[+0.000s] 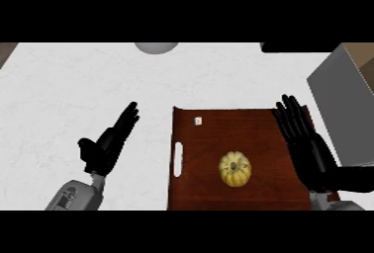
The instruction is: Pick the squash from the tray and place it in the cardboard box
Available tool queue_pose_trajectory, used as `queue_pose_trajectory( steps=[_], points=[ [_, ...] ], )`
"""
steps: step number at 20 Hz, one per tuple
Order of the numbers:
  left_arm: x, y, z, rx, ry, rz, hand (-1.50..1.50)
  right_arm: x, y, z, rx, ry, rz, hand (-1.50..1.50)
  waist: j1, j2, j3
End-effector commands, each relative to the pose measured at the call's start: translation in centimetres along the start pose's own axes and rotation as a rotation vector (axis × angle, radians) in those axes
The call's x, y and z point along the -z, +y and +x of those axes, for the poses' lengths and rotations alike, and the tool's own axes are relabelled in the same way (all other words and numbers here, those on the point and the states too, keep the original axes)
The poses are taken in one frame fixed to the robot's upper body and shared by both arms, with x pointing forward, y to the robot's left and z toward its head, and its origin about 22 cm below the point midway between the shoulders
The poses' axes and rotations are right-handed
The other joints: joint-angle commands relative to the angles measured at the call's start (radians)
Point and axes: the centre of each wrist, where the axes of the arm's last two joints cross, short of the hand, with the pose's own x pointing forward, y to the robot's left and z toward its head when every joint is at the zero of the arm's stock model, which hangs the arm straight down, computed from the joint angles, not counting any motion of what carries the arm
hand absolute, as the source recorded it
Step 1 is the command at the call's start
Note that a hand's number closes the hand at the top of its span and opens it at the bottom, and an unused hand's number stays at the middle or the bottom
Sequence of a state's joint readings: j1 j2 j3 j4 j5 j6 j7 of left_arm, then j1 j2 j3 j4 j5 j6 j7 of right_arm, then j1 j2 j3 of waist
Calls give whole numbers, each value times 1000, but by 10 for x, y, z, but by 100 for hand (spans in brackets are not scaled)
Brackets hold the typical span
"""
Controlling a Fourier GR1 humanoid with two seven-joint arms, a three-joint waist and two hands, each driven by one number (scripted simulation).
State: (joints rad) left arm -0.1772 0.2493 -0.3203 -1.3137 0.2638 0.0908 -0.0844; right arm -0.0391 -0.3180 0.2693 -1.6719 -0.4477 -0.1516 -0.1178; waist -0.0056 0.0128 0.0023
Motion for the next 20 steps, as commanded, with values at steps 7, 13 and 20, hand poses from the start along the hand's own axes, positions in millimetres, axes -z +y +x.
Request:
queue_pose_trajectory(
  steps=[7, 13, 20],
  points=[
    [10, 48, 50, 303, -172, 32, 0, 8, -81, 70, -931, 13, -270, -150, -61, -55, -47],
    [9, 63, 71, 368, -204, 19, 0, 8, -59, 119, -1271, 2, -280, -150, -38, -50, -23],
    [7, 70, 80, 380, -241, -17, 0, -10, -1, 144, -1586, 181, -132, -150, 13, -28, -17]
  ],
)
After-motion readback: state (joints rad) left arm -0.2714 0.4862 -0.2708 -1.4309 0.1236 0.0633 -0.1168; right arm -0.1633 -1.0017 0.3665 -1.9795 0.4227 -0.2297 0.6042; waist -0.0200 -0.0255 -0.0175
